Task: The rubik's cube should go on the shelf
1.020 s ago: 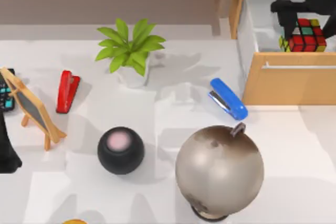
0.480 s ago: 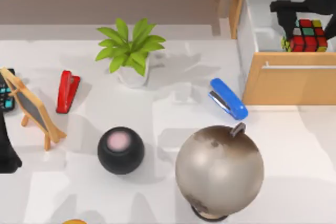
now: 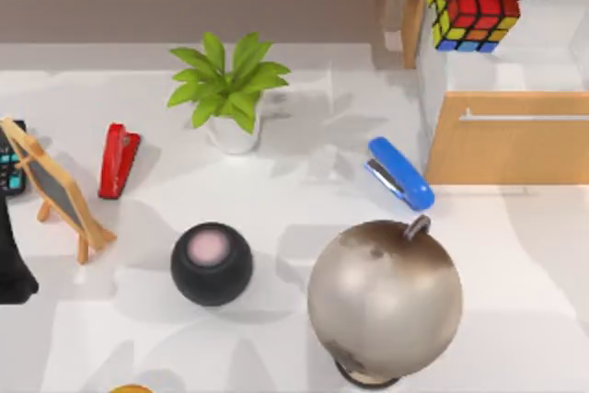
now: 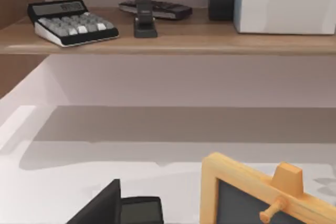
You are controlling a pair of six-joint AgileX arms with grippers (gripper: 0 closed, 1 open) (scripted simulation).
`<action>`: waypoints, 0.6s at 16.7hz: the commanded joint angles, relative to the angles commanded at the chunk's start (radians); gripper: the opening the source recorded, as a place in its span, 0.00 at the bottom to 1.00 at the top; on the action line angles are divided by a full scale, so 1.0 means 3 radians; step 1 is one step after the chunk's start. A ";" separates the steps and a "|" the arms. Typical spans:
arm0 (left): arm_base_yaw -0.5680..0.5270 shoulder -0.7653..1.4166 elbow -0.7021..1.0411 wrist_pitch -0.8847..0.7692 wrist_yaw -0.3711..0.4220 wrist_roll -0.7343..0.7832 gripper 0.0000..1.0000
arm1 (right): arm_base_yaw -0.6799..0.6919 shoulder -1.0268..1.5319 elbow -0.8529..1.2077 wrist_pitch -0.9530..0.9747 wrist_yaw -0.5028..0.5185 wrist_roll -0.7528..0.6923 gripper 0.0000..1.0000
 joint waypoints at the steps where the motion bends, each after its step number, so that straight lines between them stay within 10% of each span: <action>1: 0.0000 0.0000 0.0000 0.0000 0.0000 0.0000 1.00 | 0.0147 -0.0152 -0.0065 0.0203 -0.0070 0.0048 0.00; 10: 0.0000 0.0000 0.0000 0.0000 0.0000 0.0000 1.00 | 0.1368 -0.0855 -0.0711 0.2870 -0.0425 0.0480 0.00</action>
